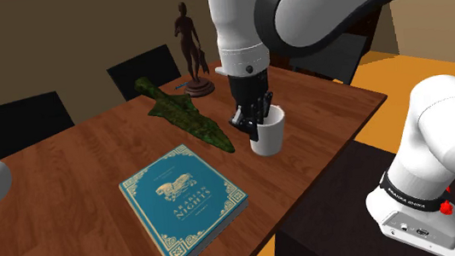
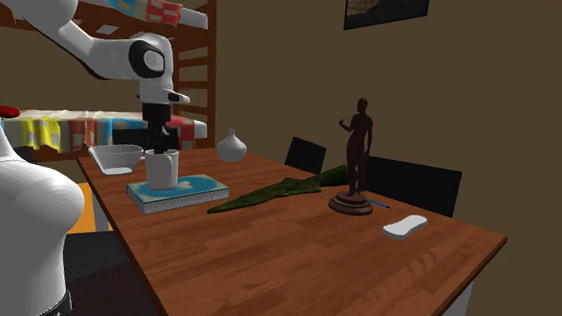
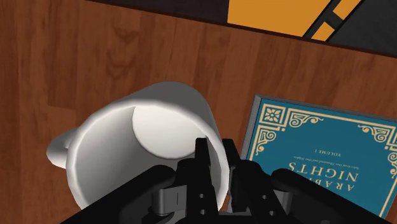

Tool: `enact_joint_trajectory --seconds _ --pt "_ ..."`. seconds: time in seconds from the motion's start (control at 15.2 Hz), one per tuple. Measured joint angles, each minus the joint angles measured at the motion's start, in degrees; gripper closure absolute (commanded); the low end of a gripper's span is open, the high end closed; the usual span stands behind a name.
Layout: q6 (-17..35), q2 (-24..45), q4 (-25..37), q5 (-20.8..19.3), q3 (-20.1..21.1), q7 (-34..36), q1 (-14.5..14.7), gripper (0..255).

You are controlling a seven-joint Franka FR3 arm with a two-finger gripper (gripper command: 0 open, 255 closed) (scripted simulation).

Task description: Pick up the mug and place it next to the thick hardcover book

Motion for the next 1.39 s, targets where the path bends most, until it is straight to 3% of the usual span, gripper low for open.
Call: enact_joint_trajectory --seconds 1.39 --pt "17.57 7.08 -10.56 -0.09 1.75 0.9 -0.12 255"
